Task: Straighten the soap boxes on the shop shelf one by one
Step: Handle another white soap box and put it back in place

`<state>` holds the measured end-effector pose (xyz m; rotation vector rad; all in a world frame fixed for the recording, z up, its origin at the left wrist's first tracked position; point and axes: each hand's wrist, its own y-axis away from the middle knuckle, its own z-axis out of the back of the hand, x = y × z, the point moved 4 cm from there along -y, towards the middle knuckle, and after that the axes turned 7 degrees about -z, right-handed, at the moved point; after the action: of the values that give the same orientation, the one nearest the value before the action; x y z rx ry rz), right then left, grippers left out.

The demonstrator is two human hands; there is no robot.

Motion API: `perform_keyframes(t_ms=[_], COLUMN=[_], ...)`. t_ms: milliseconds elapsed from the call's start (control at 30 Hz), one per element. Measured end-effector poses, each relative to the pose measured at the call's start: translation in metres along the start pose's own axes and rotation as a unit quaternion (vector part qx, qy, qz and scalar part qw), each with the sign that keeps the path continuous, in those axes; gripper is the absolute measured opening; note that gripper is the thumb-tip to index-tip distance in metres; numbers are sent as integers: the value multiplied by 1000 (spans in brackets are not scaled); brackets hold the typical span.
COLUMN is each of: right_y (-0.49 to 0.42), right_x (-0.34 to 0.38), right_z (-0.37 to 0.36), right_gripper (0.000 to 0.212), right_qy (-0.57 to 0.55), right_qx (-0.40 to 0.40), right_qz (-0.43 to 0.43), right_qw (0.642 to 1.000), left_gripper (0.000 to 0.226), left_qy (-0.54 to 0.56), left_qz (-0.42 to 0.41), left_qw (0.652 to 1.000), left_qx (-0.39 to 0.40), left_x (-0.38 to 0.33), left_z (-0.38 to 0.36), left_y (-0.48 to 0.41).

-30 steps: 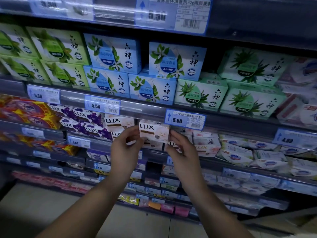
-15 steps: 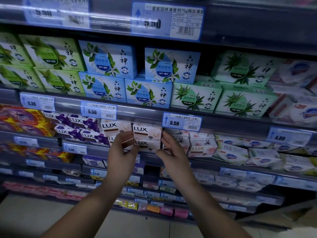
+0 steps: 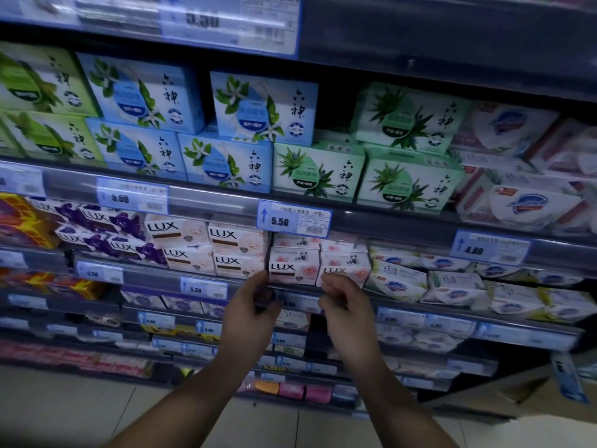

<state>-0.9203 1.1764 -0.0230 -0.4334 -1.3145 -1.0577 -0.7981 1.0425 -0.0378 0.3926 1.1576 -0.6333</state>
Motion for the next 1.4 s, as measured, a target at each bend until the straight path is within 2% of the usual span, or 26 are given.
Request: perform_keyframes(t_ms=[267, 500, 733, 900, 1033, 1133, 1267, 1333, 1400], right_y=[-6, -5, -2, -1, -3, -7, -10, -11, -9], right_x=[1, 8, 13, 15, 5, -3, -5, -4, -3], right_z=[0, 11, 29, 36, 37, 35, 35, 38, 41], right_gripper=[54, 54, 44, 35, 42, 47, 58, 54, 47], right_qy=[55, 15, -31, -66, -29, -7, -33, -39, -85], right_qx=[63, 85, 42, 37, 37, 28, 26, 9, 7], right_qz=[34, 75, 137, 149, 126, 100, 94, 93, 91], right_qw=[996, 993, 989, 986, 991, 995, 995, 995, 992], left_gripper=[47, 50, 23, 12, 14, 12, 34, 48, 50], left_qy=[16, 69, 110, 158, 188, 166, 168, 176, 196], left_qz=[-1, -5, -75, -96, -72, -68, -81, -96, -95], left_qw=[999, 994, 982, 978, 973, 982, 982, 979, 975], left_qx=[-47, -81, -134, -97, -112, -62, 19, 45, 46], left_x=[-13, -15, -30, -41, -43, -48, -51, -51, -49], left_z=[-17, -20, -9, -13, -9, -14, -17, -14, -8], left_y=[3, 9, 15, 13, 4, -5, -13, -16, -17])
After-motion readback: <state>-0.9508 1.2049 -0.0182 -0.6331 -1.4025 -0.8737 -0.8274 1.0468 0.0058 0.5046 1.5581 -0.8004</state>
